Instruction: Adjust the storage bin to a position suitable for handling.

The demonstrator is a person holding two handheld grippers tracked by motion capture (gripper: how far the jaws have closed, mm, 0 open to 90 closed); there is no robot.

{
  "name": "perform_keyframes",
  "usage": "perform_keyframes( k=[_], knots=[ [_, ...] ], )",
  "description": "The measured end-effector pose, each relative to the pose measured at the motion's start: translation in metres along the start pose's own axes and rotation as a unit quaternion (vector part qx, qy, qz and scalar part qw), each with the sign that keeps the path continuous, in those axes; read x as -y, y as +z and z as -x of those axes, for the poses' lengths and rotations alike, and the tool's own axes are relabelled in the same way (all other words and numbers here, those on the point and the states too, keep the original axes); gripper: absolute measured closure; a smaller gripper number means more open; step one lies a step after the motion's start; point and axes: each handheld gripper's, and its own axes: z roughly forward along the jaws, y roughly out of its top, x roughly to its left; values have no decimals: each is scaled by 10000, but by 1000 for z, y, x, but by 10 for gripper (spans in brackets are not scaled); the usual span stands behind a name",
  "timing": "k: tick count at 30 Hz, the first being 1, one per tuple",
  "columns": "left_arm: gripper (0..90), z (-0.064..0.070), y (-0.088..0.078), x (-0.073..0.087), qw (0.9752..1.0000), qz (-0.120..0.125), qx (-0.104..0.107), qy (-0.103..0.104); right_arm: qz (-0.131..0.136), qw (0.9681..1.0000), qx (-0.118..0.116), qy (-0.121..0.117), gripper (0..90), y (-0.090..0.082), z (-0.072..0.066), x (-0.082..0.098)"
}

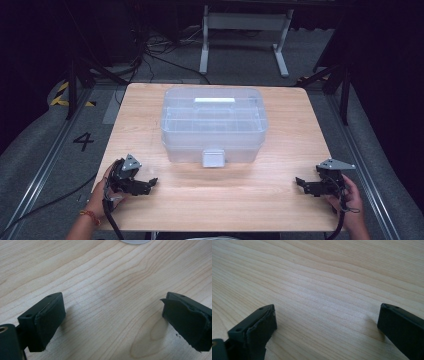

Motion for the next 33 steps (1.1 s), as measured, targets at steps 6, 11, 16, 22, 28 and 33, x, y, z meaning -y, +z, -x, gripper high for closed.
perform_keyframes(
  k=[6, 11, 16, 22, 28, 33],
  knots=[
    [45, -1, 0, 0, 10000, -6, -5, 41, -3, 10000, -4, 2, 23, 0, 0, 0],
    [45, 0, -1, 1, 10000, -18, -3, 73, -12, 10000, -3, 4, 20, 0, 0, 0],
    [44, 1, -2, 2, 10000, -37, 59, 40, -14, 10000, -1, 3, 20, 0, 0, 0],
    [44, -3, -3, 1, 9996, -53, 160, 241, -46, 9994, -250, -232, 4, 4, 7, -4],
    [44, -4, -4, 4, 9996, -35, 201, 190, -46, 9989, -333, -329, 5, 3, 9, -3],
    [43, -4, -4, 4, 9996, -46, 210, 184, -40, 9985, -384, -389, 5, 3, 10, -3]
  ],
)
